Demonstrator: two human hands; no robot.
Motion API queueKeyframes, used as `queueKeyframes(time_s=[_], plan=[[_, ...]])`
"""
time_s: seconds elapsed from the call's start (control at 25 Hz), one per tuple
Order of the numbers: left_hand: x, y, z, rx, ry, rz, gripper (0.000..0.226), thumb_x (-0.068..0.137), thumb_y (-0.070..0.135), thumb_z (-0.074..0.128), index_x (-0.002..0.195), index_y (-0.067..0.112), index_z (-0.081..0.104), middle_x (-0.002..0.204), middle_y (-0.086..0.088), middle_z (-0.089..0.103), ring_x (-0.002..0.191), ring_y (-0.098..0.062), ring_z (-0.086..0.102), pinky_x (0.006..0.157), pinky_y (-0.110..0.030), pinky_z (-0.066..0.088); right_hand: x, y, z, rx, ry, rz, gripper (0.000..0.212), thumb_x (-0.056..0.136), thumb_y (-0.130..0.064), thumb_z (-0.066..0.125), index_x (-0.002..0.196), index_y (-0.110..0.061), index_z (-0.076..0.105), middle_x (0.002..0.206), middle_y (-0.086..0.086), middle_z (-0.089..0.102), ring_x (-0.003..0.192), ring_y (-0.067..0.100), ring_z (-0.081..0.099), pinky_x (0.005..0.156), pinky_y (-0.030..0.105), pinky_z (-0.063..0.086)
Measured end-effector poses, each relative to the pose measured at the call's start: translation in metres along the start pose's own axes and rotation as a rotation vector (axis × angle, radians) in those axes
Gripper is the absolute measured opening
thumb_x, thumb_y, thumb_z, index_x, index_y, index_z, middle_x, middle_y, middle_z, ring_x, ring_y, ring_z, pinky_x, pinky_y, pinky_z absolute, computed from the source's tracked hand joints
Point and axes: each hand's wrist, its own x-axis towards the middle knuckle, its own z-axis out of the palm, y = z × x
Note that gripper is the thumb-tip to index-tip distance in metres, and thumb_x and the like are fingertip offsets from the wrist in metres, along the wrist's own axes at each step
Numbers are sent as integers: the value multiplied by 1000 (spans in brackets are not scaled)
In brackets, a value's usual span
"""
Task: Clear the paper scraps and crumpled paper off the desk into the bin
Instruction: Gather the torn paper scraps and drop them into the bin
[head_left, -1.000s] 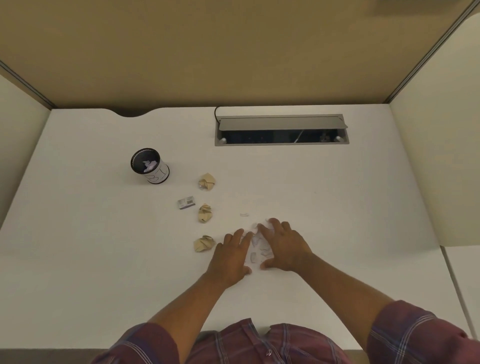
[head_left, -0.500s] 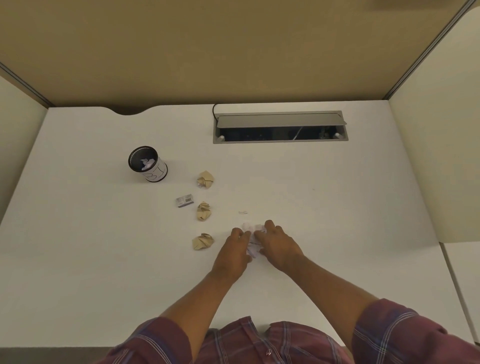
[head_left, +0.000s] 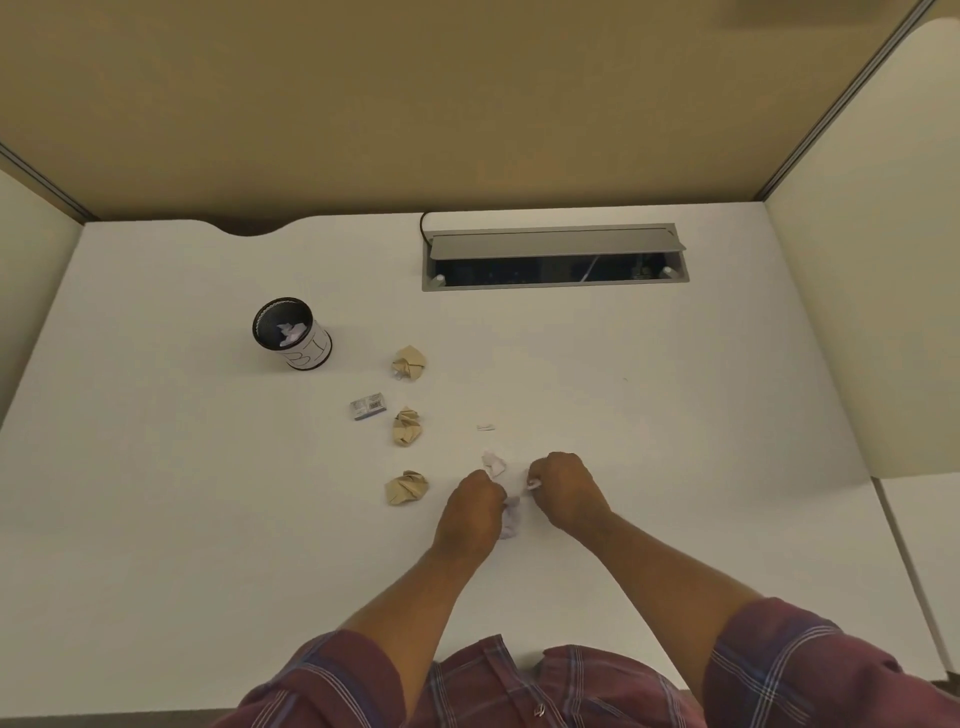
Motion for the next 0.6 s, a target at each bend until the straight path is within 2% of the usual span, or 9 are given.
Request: queueKeyframes(time_s=[0.04,0.08,0.12,0.2,0.24,0.4,0.48,0.6], plan=[[2,-3,-2,57,-8,20,9,92,8,69,96,3,76,98,-9,71,93,-23,65,83,-31,56,-2,1,-2,56,21,25,16,87,-8,62,94,-7,77,93,10,74,88,26,68,68,22,37],[1,-5,-6,63,19,38,10,89,7,71,89,1,78,90,-12,72,86,-22,65,81,-39,59,-4,1,-3,122,49,53,14,84,-7,64,89,-8,77,90,10,76,84,25,69,64,20,37],[-2,-7,-11,47,73,49,13,89,8,70,83,0,78,82,-12,71,80,-23,66,76,-40,58,-6,1,-5,219,74,97,11,81,-5,67,82,-9,77,84,10,77,77,23,69,59,17,38],[-7,-11,-23,48,178,97,16,90,12,70,81,2,79,81,-14,74,78,-25,68,74,-39,57,-9,-2,-9,497,100,214,20,77,-2,72,65,-17,71,69,8,73,61,19,68,49,11,41],[-9,-16,-29,41,206,123,17,90,14,71,80,3,80,82,-15,76,77,-25,68,73,-38,56,-12,-6,-10,637,112,272,25,76,-1,76,61,-20,68,66,7,71,57,18,69,48,12,44],[-13,-29,-66,-41,259,119,28,89,19,74,63,13,69,68,-16,71,67,-29,65,67,-41,54,-15,-36,-20,1070,125,346,15,74,5,81,68,-4,70,73,11,68,58,23,68,65,31,60],[-15,-39,-89,-97,302,101,27,89,20,75,63,15,68,69,-17,71,64,-27,65,66,-41,56,-12,-58,-25,1190,97,323,14,74,7,81,71,0,69,72,9,63,57,22,63,62,28,58],[-19,-54,-125,-192,376,76,13,87,19,77,76,14,81,71,-4,75,64,-17,67,68,-35,59,1,-97,-33,1270,41,287,20,75,7,79,69,-6,65,68,5,58,53,20,59,54,23,50]])
